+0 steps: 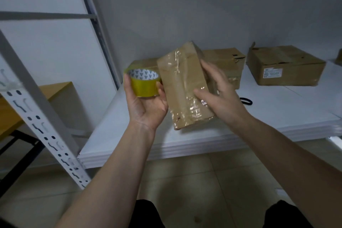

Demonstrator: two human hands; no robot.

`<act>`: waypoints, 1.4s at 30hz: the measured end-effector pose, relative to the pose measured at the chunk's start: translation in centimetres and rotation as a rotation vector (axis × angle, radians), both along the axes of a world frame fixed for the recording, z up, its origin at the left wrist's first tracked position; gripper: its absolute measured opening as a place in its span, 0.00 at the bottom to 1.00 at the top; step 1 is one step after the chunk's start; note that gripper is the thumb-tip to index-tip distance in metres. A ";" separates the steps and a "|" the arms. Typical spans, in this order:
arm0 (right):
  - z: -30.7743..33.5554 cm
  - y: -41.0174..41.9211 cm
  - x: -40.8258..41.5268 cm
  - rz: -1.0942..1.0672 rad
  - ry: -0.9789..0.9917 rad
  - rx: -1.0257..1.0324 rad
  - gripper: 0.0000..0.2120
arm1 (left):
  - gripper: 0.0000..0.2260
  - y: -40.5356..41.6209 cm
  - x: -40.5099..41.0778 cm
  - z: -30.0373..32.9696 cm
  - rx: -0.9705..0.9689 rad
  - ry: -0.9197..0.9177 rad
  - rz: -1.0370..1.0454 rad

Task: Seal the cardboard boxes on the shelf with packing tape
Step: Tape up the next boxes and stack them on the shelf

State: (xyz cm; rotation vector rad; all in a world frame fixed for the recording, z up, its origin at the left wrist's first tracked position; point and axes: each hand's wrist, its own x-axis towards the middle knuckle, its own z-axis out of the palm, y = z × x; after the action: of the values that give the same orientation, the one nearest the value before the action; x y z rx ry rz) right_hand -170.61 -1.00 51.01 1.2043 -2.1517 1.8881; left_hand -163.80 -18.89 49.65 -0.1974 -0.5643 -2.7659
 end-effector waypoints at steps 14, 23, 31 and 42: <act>-2.2 -1.0 0.8 -0.601 0.763 0.387 0.33 | 0.40 -0.6 0.2 -0.2 0.018 -0.103 0.146; 1.8 -0.9 1.4 -0.454 0.569 0.765 0.27 | 0.44 -1.3 0.6 1.8 -0.219 -0.148 0.080; 5.4 -3.0 -0.1 -0.112 0.047 0.264 0.34 | 0.38 -0.5 1.0 6.1 -0.783 -0.220 -0.033; 8.6 -6.4 -3.4 -0.276 0.177 -0.060 0.07 | 0.12 -1.2 1.0 5.7 -0.729 -0.335 -0.073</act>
State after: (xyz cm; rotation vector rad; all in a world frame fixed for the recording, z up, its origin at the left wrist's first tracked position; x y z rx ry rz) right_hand -174.00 -7.38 59.58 0.9647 -2.0316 1.6542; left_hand -162.75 -20.07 55.35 0.0966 -1.6623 -2.5401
